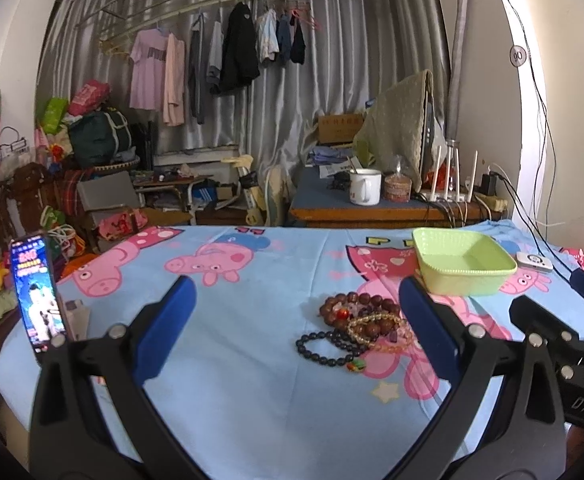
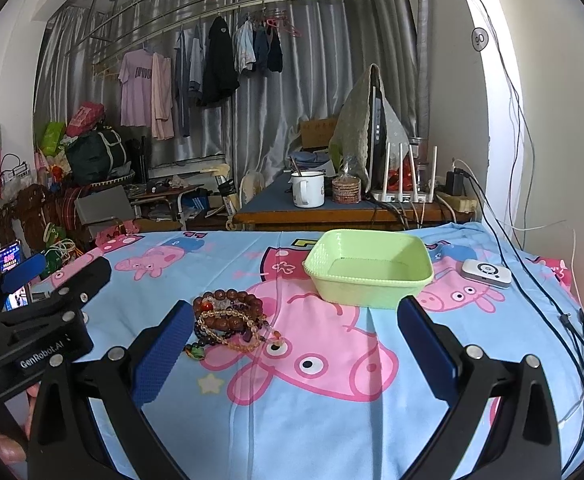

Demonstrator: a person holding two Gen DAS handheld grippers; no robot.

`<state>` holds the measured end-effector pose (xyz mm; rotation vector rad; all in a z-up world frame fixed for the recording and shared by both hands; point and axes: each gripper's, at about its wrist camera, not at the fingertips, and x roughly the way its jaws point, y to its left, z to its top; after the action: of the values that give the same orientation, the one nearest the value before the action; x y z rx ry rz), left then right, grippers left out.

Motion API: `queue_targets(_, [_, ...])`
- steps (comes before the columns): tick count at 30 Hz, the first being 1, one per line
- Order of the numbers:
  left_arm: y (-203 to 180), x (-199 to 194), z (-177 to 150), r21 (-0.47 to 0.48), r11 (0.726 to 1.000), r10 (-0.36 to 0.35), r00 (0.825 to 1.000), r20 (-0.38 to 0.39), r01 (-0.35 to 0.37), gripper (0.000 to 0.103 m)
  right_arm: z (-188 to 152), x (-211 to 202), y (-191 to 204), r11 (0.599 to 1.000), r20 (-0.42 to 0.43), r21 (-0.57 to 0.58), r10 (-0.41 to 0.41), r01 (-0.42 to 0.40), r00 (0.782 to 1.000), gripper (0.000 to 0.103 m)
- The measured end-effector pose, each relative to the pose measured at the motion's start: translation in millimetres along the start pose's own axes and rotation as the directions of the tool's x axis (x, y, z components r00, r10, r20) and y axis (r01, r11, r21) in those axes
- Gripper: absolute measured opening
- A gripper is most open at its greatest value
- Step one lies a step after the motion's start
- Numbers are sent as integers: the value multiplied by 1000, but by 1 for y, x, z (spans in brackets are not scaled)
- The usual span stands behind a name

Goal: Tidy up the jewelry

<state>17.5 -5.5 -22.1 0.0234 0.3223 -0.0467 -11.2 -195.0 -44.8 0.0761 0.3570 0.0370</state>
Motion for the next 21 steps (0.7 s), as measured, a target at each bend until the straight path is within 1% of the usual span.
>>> queue_targets(3, [-2,8,-3,9,1000,-8,1000,-19,8,98,-1,6,0,1000,-13,0,4,-4,1000,73])
queue_targets(6, [-3,15,-4,21,1000,-5,1000,-18,6,98,-4,12,2,1000,-17,-16,4,-4,1000,73])
queue_targets(11, [1,27,-5,5,1000,-18,998,-64,18,98,-6,23,2,1000,-37,-14,11,-11,999,72])
queue_targets(15, [0,33,-5,-28,999,-33,997,-69,31,98,-6,30,1,1000,-47,4,13,-13,999,72])
queue_targets(21, [1,43,-7,-18,999,-30,997,-74,28,98,-7,40,3,1000,-77,8,16,-16,997,72])
